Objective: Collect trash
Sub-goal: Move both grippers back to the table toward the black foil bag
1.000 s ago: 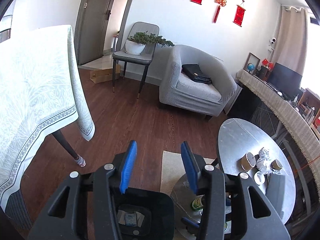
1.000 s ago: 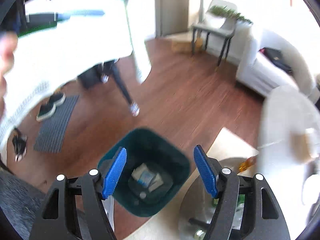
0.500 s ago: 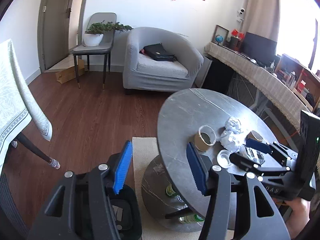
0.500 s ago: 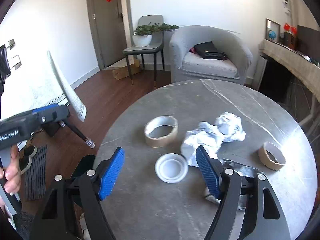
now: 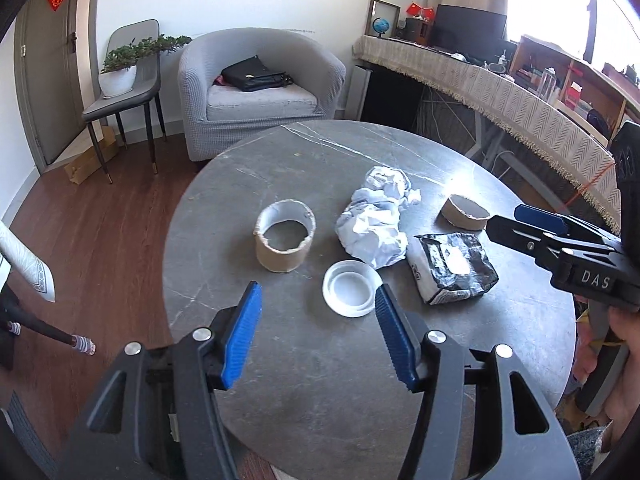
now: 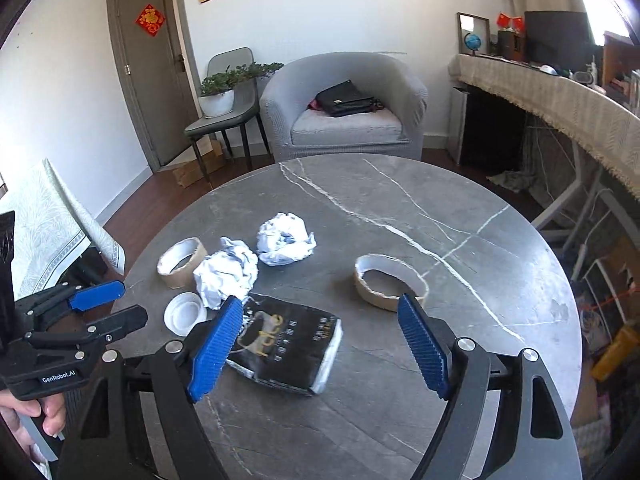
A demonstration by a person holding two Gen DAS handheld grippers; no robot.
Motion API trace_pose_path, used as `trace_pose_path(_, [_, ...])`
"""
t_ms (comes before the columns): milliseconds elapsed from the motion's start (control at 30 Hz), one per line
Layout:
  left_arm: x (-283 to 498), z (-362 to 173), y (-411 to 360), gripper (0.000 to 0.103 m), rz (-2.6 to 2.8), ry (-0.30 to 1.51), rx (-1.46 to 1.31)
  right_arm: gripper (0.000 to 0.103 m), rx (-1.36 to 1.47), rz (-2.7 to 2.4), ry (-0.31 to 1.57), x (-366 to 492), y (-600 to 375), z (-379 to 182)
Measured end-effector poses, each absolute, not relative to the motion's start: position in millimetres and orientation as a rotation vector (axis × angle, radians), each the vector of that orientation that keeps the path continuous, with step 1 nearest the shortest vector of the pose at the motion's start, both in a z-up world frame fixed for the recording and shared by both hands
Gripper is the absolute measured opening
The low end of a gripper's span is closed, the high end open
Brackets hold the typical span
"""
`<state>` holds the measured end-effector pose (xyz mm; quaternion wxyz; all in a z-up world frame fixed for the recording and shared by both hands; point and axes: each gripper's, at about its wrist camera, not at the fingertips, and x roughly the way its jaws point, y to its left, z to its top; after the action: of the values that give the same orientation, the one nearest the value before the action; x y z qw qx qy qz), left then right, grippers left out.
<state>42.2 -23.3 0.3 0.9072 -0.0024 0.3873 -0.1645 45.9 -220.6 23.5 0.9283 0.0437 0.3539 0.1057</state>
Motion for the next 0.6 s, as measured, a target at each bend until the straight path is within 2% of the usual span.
trace_pose_path(333, [54.7, -19.5, -51.8, 0.057, -0.347, 0.842, 0.032, 0.082, 0.152, 0.199, 0.764, 40.4, -257.6, 14.3])
trace_pose_path(600, [58.5, -23.9, -63.0, 0.044, -0.345, 0.848, 0.035, 0.085, 0.172, 0.263, 0.787, 33.1, -254.5, 12.0])
